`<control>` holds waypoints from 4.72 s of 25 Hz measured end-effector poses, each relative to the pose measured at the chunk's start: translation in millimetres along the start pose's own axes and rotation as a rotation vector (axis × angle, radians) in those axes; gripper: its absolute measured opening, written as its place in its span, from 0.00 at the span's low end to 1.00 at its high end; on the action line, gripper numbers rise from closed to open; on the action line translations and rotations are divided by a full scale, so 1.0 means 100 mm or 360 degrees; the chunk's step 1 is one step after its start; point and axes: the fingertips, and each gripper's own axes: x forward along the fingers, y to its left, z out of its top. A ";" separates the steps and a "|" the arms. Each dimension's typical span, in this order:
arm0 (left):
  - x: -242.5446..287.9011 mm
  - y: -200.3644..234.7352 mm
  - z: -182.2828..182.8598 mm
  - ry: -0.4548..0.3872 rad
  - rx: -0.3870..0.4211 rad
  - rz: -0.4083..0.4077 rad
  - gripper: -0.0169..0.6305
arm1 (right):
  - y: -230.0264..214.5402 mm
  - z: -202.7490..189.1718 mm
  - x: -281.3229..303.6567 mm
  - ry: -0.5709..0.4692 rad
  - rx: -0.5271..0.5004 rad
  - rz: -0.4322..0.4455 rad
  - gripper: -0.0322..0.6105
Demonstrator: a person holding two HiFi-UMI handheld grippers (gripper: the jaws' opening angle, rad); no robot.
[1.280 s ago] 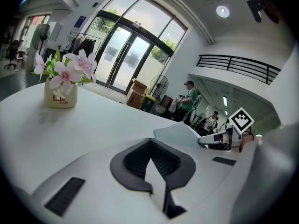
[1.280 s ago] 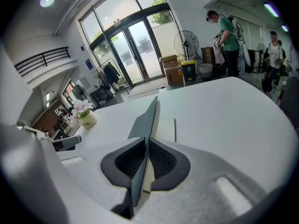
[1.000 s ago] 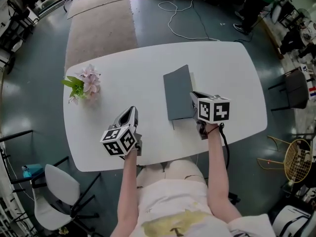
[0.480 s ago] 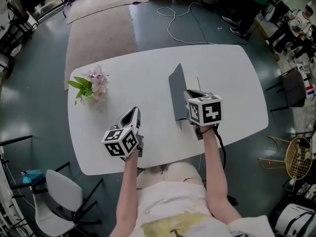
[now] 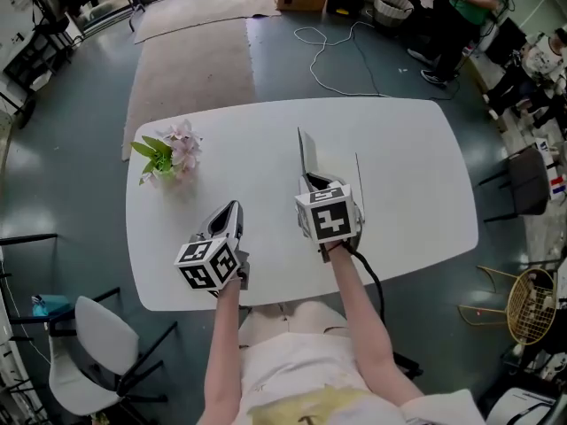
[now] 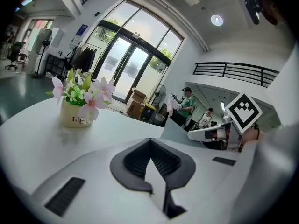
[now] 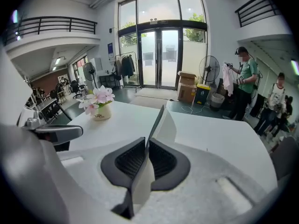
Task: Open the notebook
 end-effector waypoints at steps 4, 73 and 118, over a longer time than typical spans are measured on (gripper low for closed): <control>-0.10 0.04 0.04 -0.0047 -0.0011 0.0047 0.02 | 0.13 0.03 0.04 -0.0025 -0.0016 0.0007 0.10; -0.45 0.83 -0.12 0.0196 -0.0008 -0.0217 0.02 | 1.16 -0.41 1.07 -0.0044 0.0109 -0.0049 0.13; -1.01 -0.51 1.13 -0.0508 0.0494 -0.0244 0.02 | 0.15 0.57 -1.44 -0.1143 0.0385 0.0563 0.06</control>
